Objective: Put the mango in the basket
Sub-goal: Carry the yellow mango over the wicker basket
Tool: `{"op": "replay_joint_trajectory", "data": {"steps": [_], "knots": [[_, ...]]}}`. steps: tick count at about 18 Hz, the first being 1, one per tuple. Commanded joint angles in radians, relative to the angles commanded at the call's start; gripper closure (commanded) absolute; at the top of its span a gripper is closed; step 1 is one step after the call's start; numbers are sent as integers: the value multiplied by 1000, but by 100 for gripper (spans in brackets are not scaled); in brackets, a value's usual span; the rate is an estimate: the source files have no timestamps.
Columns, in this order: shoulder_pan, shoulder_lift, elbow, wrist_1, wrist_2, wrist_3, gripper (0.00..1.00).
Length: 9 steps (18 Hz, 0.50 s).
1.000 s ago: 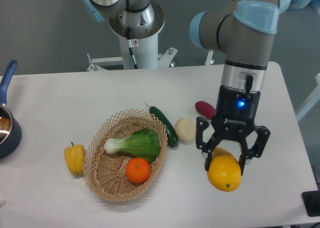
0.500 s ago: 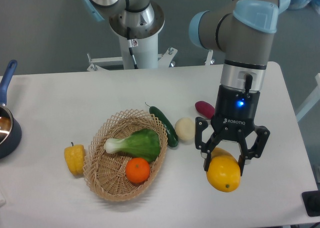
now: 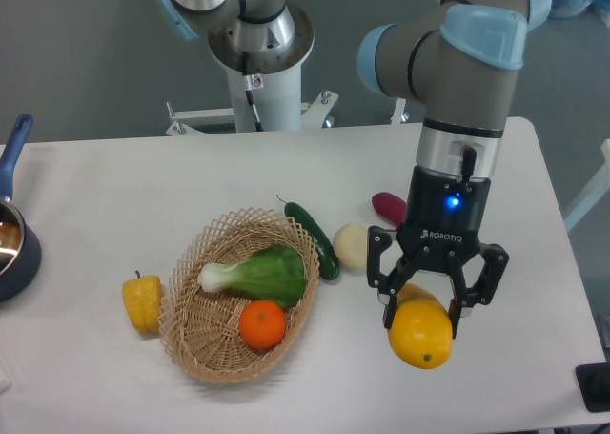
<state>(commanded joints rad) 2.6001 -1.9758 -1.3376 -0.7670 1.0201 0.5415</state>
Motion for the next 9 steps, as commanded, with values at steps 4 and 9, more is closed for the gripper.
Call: {"op": "replay_joint_trajectory", "data": {"steps": [4,9], "knots": [[-26,-15,-18,0,15,0,60],[-86,-15,-54,-3,54,35,62]]}}
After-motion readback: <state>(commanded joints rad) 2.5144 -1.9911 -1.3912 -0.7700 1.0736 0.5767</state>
